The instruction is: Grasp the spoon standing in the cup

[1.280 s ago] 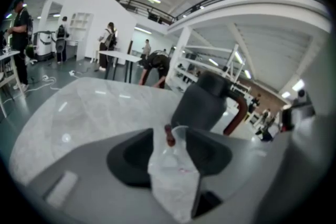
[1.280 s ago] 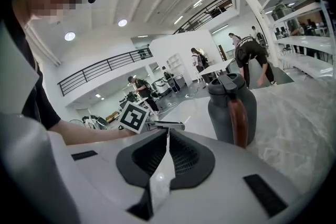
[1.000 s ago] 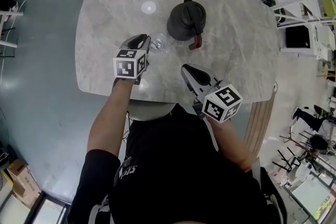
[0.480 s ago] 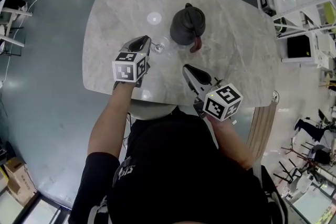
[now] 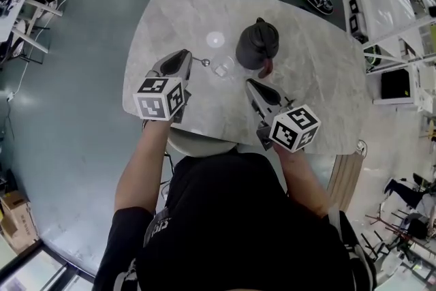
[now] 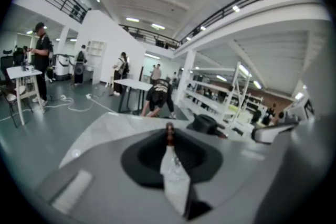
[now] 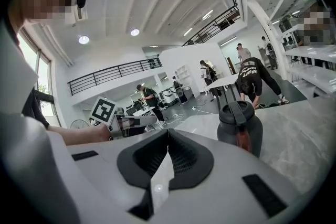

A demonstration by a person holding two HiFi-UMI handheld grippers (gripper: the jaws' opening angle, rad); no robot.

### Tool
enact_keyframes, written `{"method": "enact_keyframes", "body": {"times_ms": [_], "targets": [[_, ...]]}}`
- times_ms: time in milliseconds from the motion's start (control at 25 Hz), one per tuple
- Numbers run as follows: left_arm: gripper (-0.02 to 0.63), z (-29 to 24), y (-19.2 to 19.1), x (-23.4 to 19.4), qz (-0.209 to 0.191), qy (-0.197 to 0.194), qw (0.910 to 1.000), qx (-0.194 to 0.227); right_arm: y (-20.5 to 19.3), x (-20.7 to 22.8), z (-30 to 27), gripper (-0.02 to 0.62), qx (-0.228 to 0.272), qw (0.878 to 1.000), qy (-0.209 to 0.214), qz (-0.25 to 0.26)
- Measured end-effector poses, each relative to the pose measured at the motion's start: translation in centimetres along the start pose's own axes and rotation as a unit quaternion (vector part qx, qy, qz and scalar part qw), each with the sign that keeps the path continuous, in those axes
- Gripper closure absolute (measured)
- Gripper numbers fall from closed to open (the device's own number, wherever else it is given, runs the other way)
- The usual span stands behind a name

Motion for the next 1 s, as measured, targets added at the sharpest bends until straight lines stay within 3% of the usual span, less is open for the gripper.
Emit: {"method": "enact_keyframes", "body": {"times_ms": [480,720,1000], "targets": [[0.558,8.4,5.6,-1.1,0.009,0.064,0.9919,0.11,2.6,-2.5,-0.6,0.602,0.009,0.996,0.049,0.073],[0.558,11.5,6.5,-1.6,-0.017,0.098,0.985,0.141,4.0,-2.9,-0.6,0.603,0.036,0.994,0.045,0.091],[0.558,12.6,6.6,-1.3,-0.016,0.104,0.9829,0.151,5.2,-2.9,-0.3,0.604,0.047,0.992,0.046,0.111]]}}
Point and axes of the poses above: the fingertips, and each gripper's own axes: z backward along the fingers, x to its right, y out of its top, the point moved 4 cm from there along z, backward along the fingers, and after that the axes turned 6 degrees about x, right-handed, at the moved point
